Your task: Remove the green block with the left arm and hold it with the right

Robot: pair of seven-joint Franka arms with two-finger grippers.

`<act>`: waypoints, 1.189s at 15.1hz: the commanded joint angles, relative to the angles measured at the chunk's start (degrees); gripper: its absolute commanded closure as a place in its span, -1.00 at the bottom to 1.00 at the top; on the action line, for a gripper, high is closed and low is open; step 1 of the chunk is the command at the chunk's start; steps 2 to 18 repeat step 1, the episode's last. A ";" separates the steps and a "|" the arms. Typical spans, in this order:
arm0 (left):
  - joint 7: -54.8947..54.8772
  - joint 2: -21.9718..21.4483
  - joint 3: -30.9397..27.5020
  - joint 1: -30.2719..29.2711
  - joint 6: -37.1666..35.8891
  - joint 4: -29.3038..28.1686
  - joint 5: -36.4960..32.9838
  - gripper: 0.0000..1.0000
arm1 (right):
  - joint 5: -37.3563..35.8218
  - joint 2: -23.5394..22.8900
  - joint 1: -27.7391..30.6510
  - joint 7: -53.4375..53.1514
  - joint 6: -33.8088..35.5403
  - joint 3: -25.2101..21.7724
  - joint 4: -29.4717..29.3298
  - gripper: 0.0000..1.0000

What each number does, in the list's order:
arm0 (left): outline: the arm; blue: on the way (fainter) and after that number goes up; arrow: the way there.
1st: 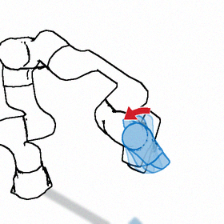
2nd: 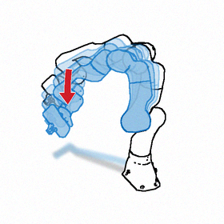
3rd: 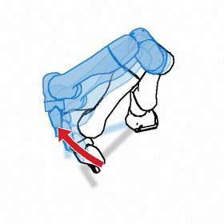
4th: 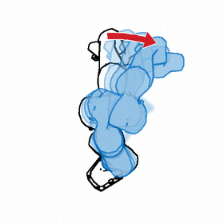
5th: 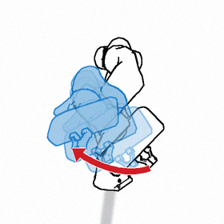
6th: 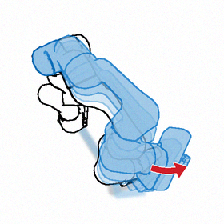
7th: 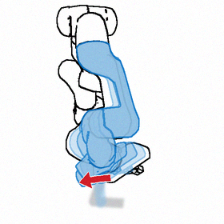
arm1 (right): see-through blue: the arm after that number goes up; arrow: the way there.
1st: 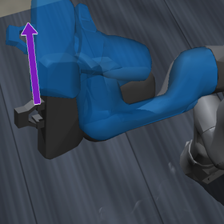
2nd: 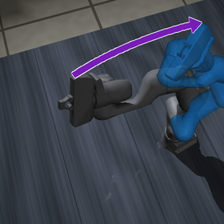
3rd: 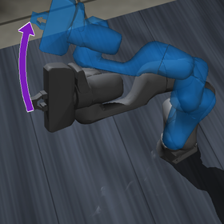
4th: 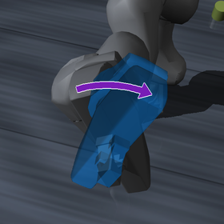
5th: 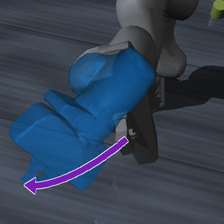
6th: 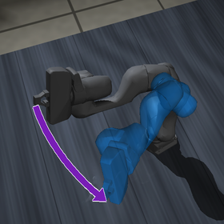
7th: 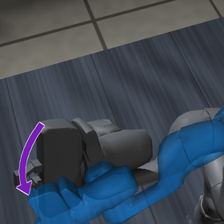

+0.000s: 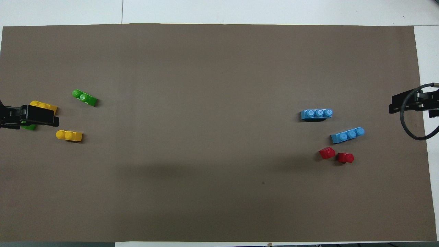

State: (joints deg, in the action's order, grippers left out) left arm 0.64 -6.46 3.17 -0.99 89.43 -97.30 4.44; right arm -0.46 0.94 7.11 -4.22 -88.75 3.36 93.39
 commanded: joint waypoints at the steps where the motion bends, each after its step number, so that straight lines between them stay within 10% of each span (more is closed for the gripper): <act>1: -0.90 0.57 -0.45 0.55 -1.63 1.41 0.31 -1.00 | -0.95 -0.94 0.36 1.40 -0.72 0.33 -1.11 -1.00; 18: -0.90 0.57 -0.45 0.55 -1.63 1.41 0.31 -1.00 | -0.95 -0.94 0.36 1.40 -0.72 0.33 -1.11 -1.00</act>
